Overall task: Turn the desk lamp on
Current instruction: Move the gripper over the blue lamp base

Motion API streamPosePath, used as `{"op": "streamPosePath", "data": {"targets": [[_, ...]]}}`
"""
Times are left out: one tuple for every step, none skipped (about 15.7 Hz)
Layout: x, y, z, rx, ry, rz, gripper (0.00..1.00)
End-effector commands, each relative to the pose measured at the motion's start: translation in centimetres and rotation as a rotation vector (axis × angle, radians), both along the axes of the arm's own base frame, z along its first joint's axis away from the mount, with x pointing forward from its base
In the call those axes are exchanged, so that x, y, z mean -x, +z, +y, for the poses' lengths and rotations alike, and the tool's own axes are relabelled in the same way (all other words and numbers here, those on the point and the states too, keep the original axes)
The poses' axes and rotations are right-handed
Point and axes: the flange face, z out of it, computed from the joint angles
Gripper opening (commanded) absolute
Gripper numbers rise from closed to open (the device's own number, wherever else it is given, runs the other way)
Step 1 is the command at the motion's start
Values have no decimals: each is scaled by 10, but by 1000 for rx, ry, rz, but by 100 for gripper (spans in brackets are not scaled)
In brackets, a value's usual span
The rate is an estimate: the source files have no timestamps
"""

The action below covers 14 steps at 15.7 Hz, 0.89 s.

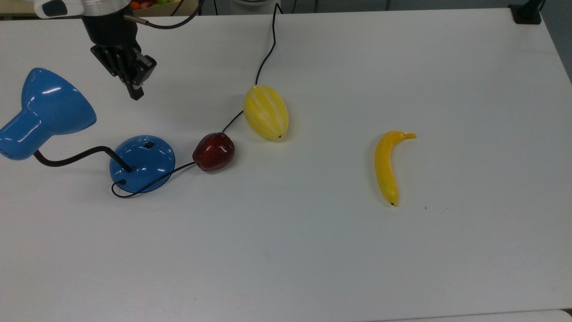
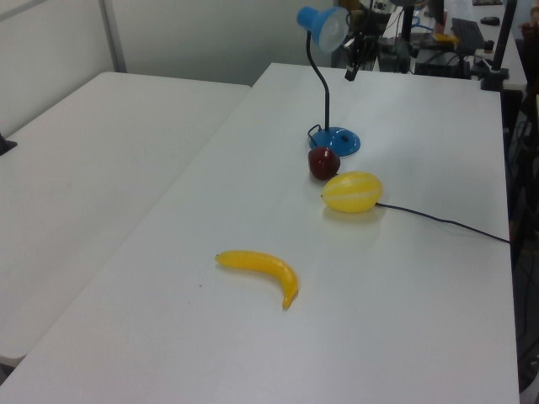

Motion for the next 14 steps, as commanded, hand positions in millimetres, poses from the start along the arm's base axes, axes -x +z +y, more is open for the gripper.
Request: {"op": "streamPosePath", "data": {"targets": [[43, -9, 1, -8, -73, -114, 0], [49, -18, 4, -2, -71, -121, 0], [49, -24, 10, 8, -61, -130, 0], [47, -29, 13, 14, -56, -141, 0], [45, -34, 11, 22, -62, -159, 0], [43, -41, 8, 31, -71, -176, 0], [41, -49, 4, 38, -80, -187, 0], [39, -60, 3, 43, -81, -186, 0], [34, -71, 4, 49, -80, -186, 0], [30, -80, 4, 57, -84, -195, 0], [26, -89, 5, 62, -91, -200, 0], [22, -97, 6, 71, -92, -198, 0], [20, -102, 7, 75, -99, -196, 0], [17, -107, 12, 78, -104, -189, 0]]}}
